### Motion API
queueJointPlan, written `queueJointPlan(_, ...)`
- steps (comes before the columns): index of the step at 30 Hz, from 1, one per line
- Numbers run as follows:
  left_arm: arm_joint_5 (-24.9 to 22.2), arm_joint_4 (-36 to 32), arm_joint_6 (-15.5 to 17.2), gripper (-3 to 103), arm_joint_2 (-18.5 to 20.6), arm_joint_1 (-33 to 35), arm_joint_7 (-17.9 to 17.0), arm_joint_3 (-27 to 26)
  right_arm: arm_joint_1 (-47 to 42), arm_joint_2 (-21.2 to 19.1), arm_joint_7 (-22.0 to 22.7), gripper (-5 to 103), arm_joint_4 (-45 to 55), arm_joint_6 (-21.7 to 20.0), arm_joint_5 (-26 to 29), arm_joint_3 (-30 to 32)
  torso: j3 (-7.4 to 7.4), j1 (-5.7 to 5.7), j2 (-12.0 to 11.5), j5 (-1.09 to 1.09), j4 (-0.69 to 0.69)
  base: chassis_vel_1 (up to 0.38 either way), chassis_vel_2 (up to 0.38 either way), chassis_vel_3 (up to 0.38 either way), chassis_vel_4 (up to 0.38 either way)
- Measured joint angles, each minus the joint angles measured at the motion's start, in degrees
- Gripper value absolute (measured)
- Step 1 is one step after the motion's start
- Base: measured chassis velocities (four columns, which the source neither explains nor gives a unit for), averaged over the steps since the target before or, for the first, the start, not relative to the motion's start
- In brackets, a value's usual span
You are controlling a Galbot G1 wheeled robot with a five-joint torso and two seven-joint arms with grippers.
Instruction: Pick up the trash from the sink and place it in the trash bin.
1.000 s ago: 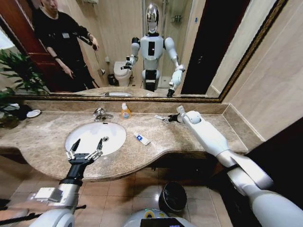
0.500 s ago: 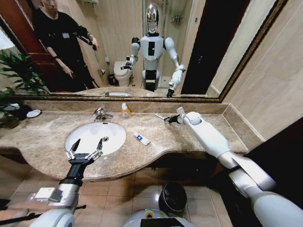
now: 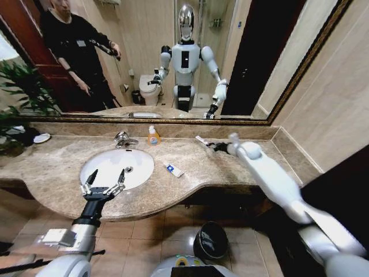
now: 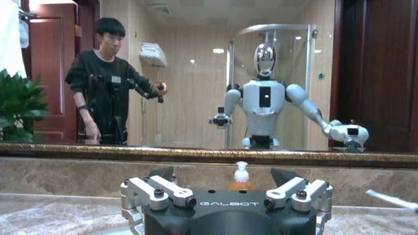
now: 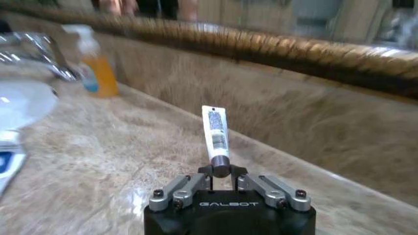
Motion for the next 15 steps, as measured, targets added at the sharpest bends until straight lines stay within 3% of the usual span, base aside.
queueJointPlan(1,0.00,0.00,0.00,100,0.00,0.00,0.00,0.00,0.00,0.00,0.00,17,0.00,0.00,0.00,0.00,0.00,0.00,0.00,0.00,0.00,0.000,0.000,0.000,0.000)
queueJointPlan(3,0.00,0.00,0.00,100,-0.01,0.00,-0.01,0.00,-6.12,-3.49,-3.96,17,1.71,10.04,3.39,3.83,0.00,0.00,0.00,0.00,0.01,0.000,0.000,0.000,0.000)
queueJointPlan(5,0.00,0.00,0.00,100,-0.01,0.00,-0.05,0.00,-8.07,-4.10,-6.47,17,2.22,11.71,3.92,5.71,0.00,0.00,0.00,0.03,0.01,0.000,0.000,0.000,0.000)
queueJointPlan(6,0.00,0.00,0.00,100,0.00,0.00,-0.03,0.00,-10.24,-4.59,-10.24,17,2.68,12.95,4.32,8.35,0.00,0.00,0.00,0.03,0.00,0.000,0.000,0.000,0.000)
queueJointPlan(7,0.00,0.00,0.00,100,0.00,0.00,-0.02,0.00,-13.43,-4.93,-18.45,17,2.58,16.05,4.92,12.97,-0.01,0.00,0.01,-0.06,0.02,0.000,0.000,0.000,0.000)
queueJointPlan(8,0.00,0.00,0.00,100,-0.01,0.00,-0.04,0.00,-16.41,-5.14,-23.30,17,2.28,19.08,5.45,16.25,-0.01,0.00,0.00,-0.01,0.02,0.000,0.000,0.000,0.000)
queueJointPlan(10,0.00,0.00,0.00,100,0.00,0.00,-0.01,0.00,-18.03,-5.16,-25.71,17,2.27,20.08,5.55,18.11,0.00,0.00,0.00,0.03,0.02,0.000,0.000,0.000,0.000)
queueJointPlan(11,0.00,0.00,0.00,100,-0.01,0.00,-0.01,0.00,-22.11,-5.17,-31.86,17,2.43,21.36,5.85,23.31,0.00,0.00,0.00,0.03,0.02,0.000,0.000,0.000,0.000)
queueJointPlan(13,0.00,0.00,0.00,100,0.00,-0.01,-0.03,0.00,-26.56,-5.21,-39.07,17,1.81,23.66,6.62,29.02,-0.01,0.00,0.01,-0.01,0.00,0.000,0.000,0.000,0.000)
queueJointPlan(15,0.00,0.00,0.00,100,0.00,0.00,-0.03,0.00,-27.63,-5.26,-41.37,17,1.39,24.23,6.83,30.62,0.00,0.00,0.00,0.00,0.01,0.000,0.000,0.000,0.000)
